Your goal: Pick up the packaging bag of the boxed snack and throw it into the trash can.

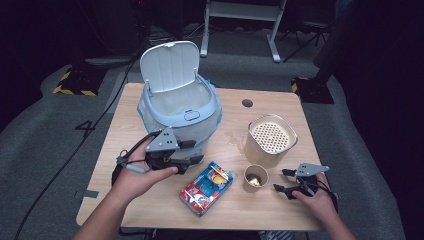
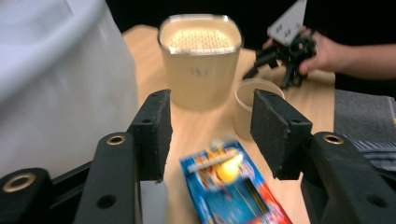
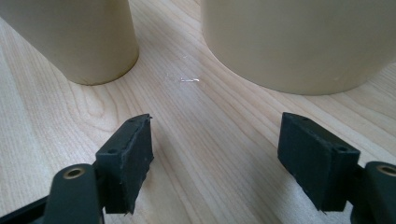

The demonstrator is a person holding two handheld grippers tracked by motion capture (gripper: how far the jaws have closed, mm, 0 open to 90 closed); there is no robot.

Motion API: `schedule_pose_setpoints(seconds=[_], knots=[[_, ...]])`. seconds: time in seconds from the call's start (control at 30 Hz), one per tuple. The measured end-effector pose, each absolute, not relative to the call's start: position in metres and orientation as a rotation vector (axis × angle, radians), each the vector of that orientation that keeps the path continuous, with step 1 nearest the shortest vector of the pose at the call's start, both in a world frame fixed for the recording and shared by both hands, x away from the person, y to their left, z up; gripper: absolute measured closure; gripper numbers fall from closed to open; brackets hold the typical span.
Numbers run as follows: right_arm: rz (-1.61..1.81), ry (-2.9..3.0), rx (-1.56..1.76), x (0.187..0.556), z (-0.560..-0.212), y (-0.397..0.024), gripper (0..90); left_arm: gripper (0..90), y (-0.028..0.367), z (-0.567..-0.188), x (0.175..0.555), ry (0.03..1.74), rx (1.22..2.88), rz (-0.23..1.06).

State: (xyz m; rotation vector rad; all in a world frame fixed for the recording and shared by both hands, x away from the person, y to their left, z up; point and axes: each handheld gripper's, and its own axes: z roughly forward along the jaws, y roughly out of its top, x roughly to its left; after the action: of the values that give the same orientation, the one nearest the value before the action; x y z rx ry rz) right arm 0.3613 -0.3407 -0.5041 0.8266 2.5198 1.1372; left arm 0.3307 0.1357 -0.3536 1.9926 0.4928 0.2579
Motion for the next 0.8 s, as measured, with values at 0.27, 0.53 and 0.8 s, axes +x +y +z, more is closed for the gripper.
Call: schedule_pose_setpoints(seconds=[0.27, 0.53, 0.8], knots=[[1.137, 2.520, 0.826, 0.361, -0.504, -0.341, 26.7, 46.2, 0.141, -0.408, 0.333, 0.598, 2.032, 0.185], [1.137, 2.520, 0.826, 0.361, -0.504, -0.341, 26.7, 46.2, 0.137, -0.452, 0.341, 0.698, 2.066, 0.127], [1.137, 2.520, 0.826, 0.361, -0.504, -0.341, 26.7, 55.8, 0.127, -0.480, 0.353, 0.781, 2.060, 0.002]])
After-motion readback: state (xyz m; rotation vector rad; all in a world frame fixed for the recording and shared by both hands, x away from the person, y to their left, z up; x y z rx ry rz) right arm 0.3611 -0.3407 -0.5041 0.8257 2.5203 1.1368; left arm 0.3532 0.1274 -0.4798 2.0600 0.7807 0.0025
